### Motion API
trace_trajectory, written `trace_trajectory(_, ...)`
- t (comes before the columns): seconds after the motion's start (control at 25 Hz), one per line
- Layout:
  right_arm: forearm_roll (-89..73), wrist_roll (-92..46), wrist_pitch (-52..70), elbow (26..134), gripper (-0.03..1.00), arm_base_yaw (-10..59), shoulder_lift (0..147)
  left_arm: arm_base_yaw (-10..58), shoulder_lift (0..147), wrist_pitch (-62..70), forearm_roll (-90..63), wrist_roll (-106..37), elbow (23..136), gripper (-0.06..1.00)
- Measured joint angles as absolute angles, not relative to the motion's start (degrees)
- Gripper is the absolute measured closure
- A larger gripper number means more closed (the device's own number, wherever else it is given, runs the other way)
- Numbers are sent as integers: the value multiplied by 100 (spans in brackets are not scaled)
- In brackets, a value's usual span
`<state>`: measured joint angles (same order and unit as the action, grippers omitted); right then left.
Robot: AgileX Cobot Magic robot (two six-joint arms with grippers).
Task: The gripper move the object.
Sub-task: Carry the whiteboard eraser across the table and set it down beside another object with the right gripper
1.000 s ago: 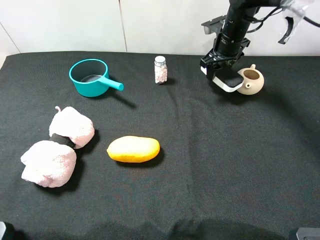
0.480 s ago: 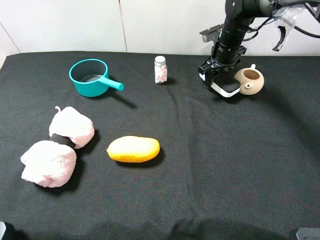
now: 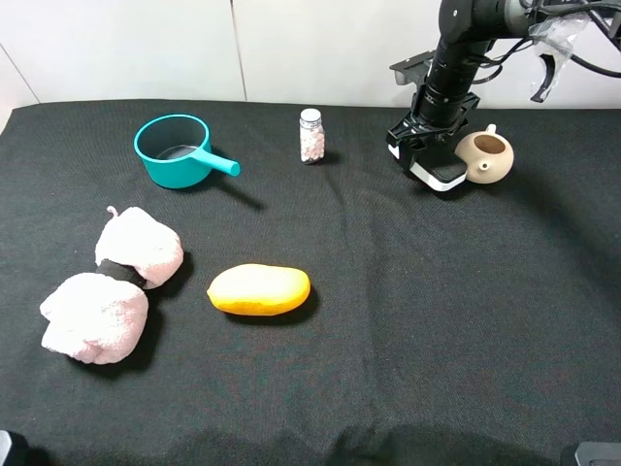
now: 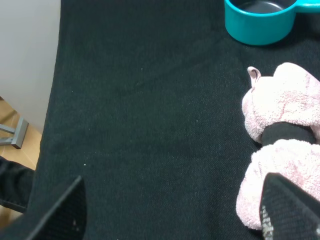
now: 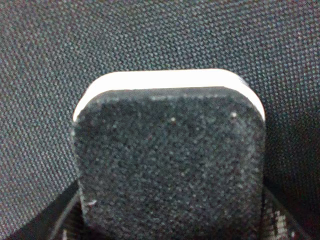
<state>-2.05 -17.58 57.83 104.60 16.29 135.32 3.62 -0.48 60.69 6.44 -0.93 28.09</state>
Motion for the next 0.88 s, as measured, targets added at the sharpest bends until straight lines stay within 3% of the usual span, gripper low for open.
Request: trace_trajectory(0.88, -264, -1769, 5714, 10465, 51, 1583, 13645, 362, -48, 6069, 644, -93, 2809, 18)
